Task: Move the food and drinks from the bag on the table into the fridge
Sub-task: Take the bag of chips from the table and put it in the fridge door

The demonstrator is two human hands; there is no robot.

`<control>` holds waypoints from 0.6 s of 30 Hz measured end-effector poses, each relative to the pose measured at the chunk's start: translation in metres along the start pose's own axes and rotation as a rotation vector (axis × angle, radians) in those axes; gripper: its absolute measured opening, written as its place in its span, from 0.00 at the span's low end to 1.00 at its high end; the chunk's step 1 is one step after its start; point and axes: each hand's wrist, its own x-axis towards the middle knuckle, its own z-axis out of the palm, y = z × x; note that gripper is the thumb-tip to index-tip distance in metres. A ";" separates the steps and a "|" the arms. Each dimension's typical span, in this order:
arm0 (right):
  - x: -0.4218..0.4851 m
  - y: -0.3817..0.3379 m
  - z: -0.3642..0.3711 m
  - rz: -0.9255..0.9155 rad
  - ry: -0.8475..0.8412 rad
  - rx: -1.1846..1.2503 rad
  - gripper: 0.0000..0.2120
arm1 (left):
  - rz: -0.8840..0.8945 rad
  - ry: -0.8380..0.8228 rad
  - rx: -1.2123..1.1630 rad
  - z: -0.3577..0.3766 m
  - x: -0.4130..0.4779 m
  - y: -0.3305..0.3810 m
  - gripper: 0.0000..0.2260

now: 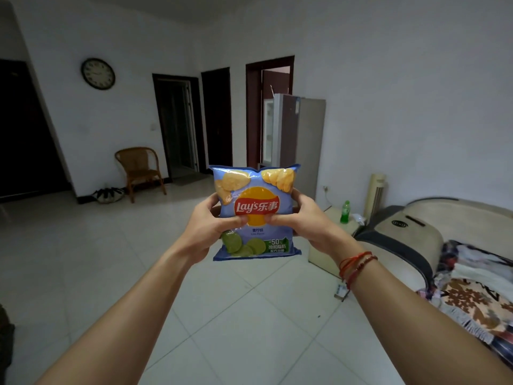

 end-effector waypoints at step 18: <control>0.092 0.052 0.024 0.049 0.011 -0.007 0.26 | -0.041 0.044 -0.029 -0.056 0.070 -0.056 0.24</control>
